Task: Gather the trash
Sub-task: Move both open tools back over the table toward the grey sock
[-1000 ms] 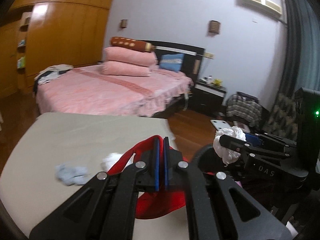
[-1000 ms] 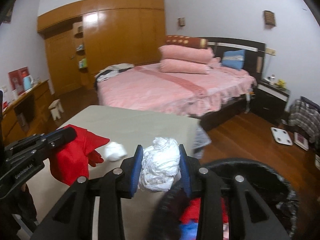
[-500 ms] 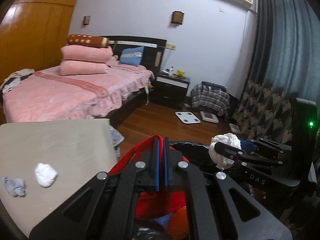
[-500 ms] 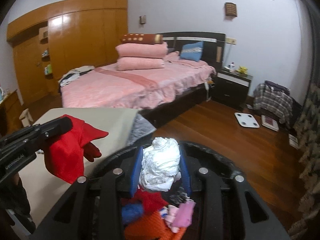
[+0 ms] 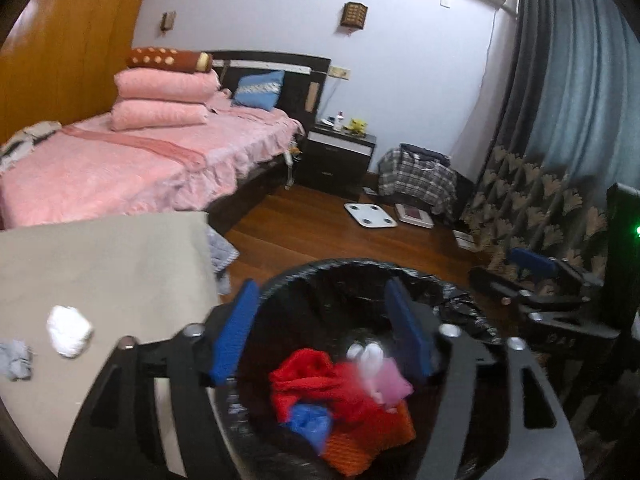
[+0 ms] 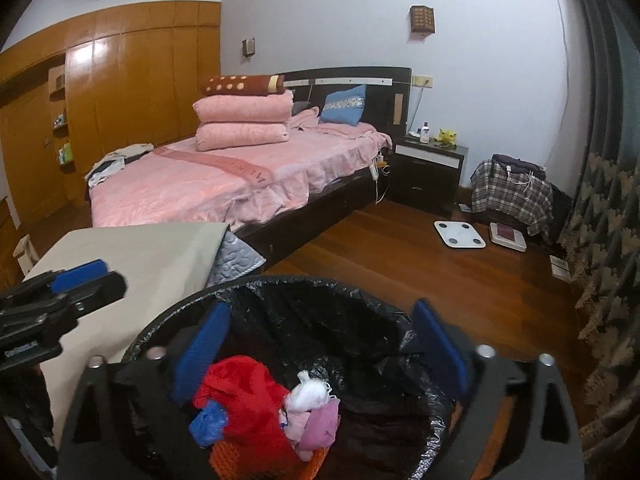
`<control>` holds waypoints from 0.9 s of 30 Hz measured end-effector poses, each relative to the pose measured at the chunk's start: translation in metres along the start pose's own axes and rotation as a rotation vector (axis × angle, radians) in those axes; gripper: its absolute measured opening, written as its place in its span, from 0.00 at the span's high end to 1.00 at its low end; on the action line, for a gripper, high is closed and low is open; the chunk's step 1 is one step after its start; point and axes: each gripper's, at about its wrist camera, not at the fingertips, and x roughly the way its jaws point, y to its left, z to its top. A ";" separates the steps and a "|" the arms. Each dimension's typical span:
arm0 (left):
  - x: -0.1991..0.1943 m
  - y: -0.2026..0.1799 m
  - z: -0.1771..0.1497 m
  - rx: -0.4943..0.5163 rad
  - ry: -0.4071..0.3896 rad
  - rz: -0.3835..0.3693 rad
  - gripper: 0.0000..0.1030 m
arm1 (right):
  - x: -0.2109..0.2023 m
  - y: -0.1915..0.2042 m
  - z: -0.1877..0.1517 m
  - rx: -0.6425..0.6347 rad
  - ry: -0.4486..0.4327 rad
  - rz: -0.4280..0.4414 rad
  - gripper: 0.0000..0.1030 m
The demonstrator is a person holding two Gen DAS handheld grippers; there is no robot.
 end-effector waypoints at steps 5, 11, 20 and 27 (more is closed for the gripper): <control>-0.026 0.026 0.001 -0.016 -0.035 0.078 0.16 | -0.002 0.015 0.004 -0.008 -0.005 0.037 0.06; -0.060 0.066 0.000 -0.048 -0.061 0.195 0.13 | 0.000 0.046 0.009 -0.034 -0.008 0.098 0.06; -0.107 0.129 -0.009 -0.112 -0.078 0.358 0.13 | 0.014 0.122 0.019 -0.084 -0.008 0.218 0.06; -0.135 0.180 -0.017 -0.152 -0.082 0.476 0.13 | 0.036 0.190 0.024 -0.123 -0.012 0.303 0.06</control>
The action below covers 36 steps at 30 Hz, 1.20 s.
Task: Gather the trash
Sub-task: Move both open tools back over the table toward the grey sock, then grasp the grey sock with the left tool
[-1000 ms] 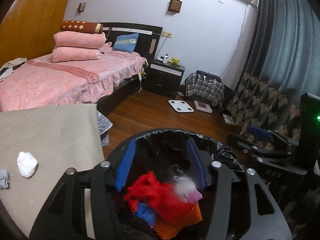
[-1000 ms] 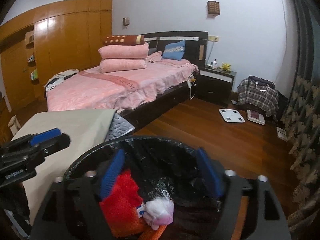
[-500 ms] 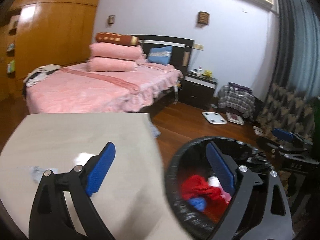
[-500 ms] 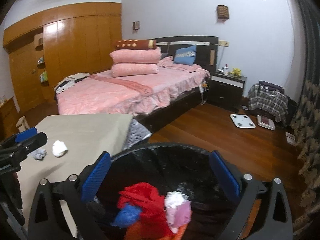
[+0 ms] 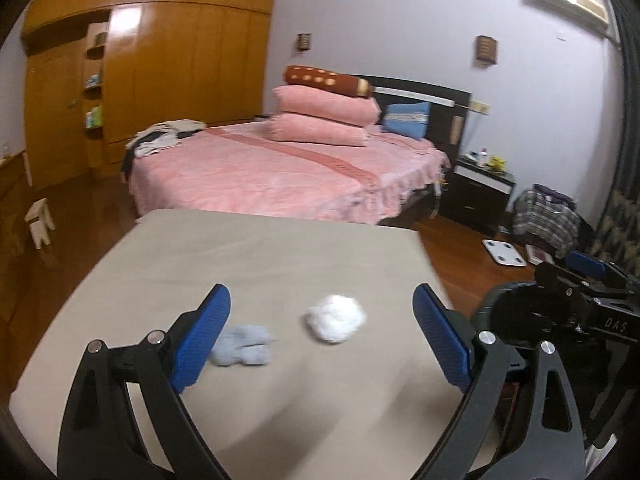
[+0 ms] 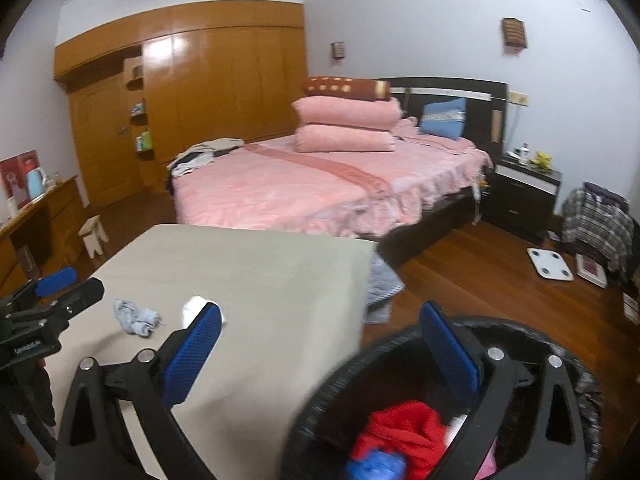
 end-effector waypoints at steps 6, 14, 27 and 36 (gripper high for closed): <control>0.014 0.043 -0.006 -0.020 0.025 0.078 0.13 | 0.039 0.033 0.000 0.015 0.026 0.033 0.06; 0.054 0.081 -0.024 -0.075 0.115 0.113 0.13 | 0.084 0.061 -0.013 -0.009 0.076 0.027 0.06; 0.109 0.086 -0.037 -0.108 0.259 0.081 0.19 | 0.114 0.064 -0.023 -0.031 0.113 0.003 0.06; 0.123 0.094 -0.043 -0.151 0.312 0.070 0.56 | 0.125 0.068 -0.025 -0.030 0.138 0.012 0.06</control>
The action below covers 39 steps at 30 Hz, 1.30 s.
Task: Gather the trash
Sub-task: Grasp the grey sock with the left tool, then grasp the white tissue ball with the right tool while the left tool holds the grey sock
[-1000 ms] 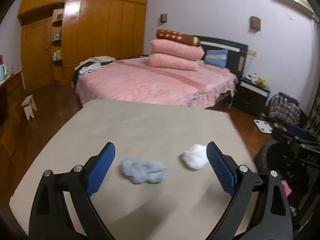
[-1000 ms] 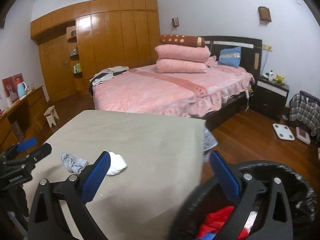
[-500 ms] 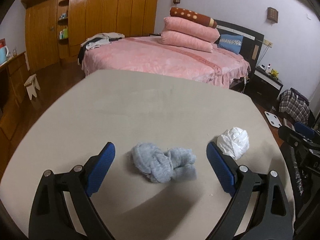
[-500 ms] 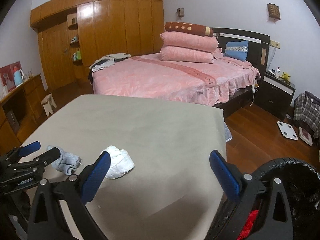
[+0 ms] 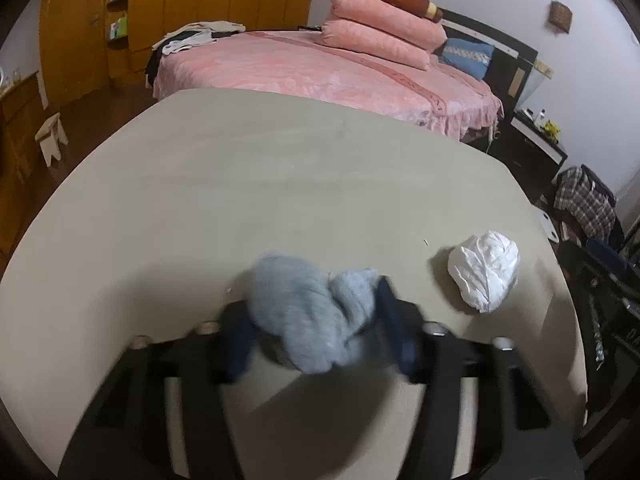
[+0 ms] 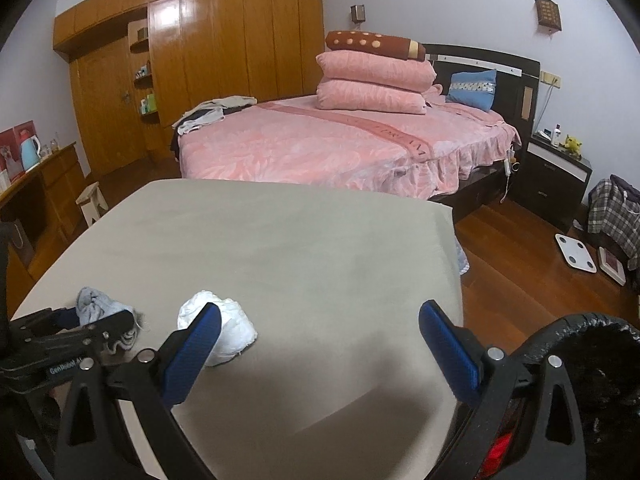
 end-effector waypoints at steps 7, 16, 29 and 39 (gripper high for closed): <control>-0.013 -0.005 0.001 0.004 -0.063 0.002 0.67 | 0.010 0.017 -0.001 -0.031 0.025 0.031 0.06; -0.027 0.004 0.011 0.013 -0.115 0.048 0.67 | 0.026 0.039 0.002 -0.041 0.054 0.069 0.06; -0.032 0.013 0.016 0.011 -0.126 0.072 0.67 | 0.046 0.062 0.003 -0.094 0.127 0.084 0.08; -0.034 0.015 0.014 0.009 -0.138 0.068 0.67 | 0.054 0.068 -0.002 -0.114 0.176 0.088 0.24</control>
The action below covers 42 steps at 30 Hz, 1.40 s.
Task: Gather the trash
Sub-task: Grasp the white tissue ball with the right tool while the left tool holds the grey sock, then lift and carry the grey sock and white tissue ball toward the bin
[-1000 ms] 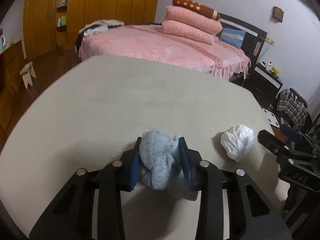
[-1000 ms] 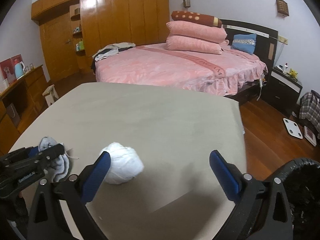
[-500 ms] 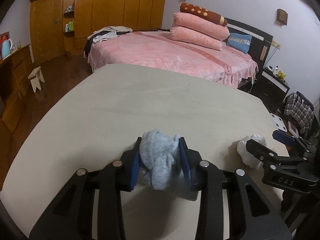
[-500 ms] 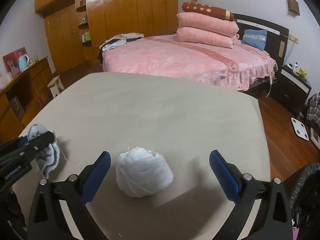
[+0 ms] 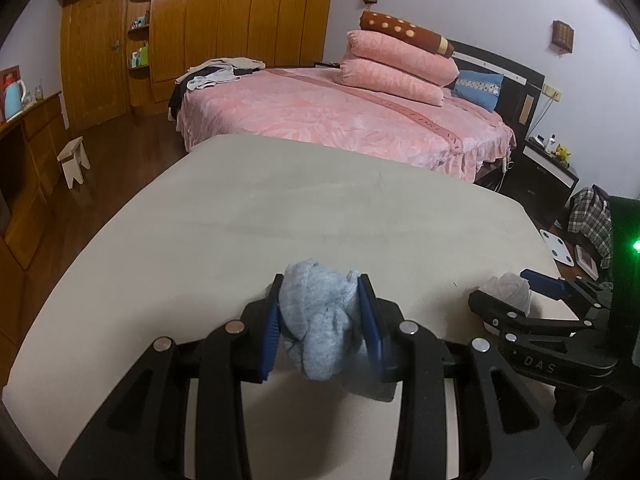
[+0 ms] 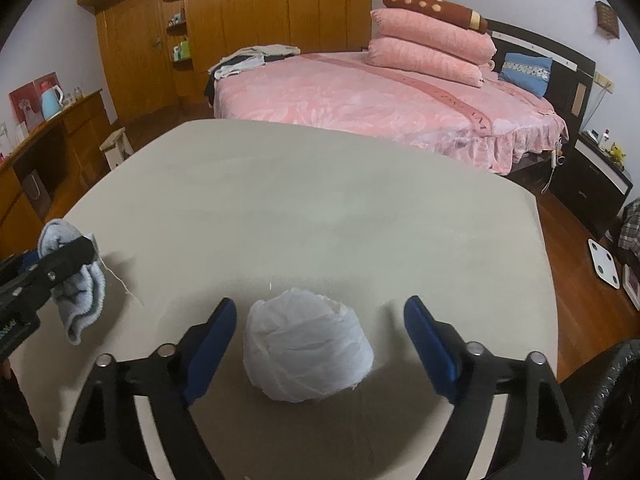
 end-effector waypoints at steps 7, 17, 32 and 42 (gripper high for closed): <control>0.000 0.001 -0.002 -0.004 0.012 0.002 0.67 | 0.004 0.001 -0.001 -0.012 0.022 0.007 0.36; 0.003 0.005 -0.004 -0.010 0.026 0.003 0.67 | 0.003 0.000 0.000 -0.004 0.022 0.042 0.55; -0.006 0.011 -0.011 -0.018 0.033 0.001 0.67 | -0.012 -0.001 0.001 -0.003 -0.008 0.038 0.58; 0.005 0.014 -0.021 -0.024 0.121 -0.019 0.47 | -0.004 -0.004 -0.008 0.007 0.031 0.040 0.55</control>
